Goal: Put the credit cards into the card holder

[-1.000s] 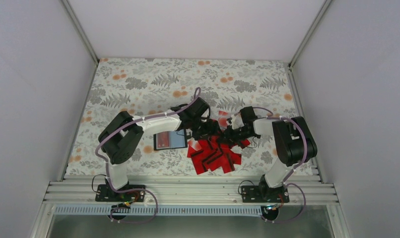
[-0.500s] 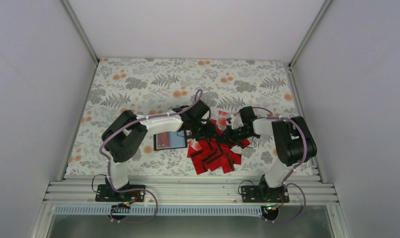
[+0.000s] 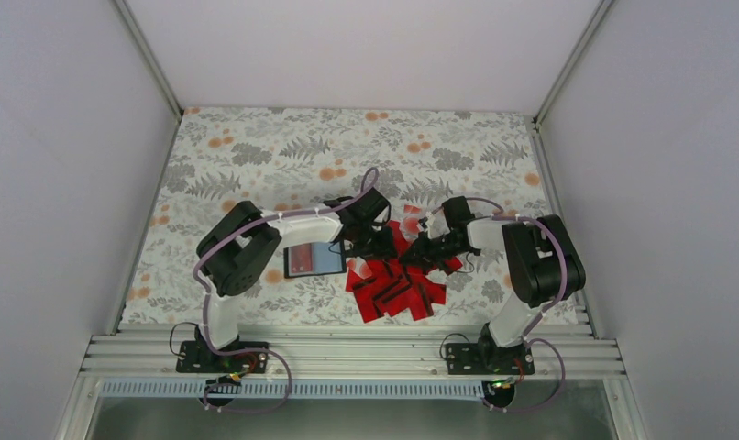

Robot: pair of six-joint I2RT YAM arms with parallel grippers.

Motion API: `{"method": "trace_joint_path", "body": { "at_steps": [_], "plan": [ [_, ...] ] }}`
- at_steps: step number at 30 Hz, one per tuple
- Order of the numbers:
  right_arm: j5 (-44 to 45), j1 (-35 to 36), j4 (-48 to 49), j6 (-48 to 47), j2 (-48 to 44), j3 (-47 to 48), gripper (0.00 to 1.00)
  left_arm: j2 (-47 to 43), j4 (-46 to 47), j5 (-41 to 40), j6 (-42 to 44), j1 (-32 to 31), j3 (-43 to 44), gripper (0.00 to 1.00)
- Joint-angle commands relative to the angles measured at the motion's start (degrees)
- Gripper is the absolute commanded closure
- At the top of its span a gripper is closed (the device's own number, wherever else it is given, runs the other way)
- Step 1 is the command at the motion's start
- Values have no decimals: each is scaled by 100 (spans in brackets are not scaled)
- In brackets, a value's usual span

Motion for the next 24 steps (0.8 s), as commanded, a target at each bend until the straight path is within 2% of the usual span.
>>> {"method": "trace_joint_path", "body": {
  "at_steps": [1,13,15,16,17,24],
  "plan": [
    [508,156,-448,4,265,-113,96,168,-127,-203,186,-22,263,75],
    [563,156,-448,-5,351,-112,96,295,-84,-342,457,38,404,76],
    [576,152,-453,-5,354,-105,96,332,-74,-336,516,37,443,86],
    [582,153,-471,-5,354,-98,96,342,-69,-343,537,38,456,95],
    [596,152,-487,-12,343,-78,96,358,-75,-352,557,33,473,97],
    [717,152,-606,7,154,84,96,425,-385,-430,717,34,699,98]
  ]
}}
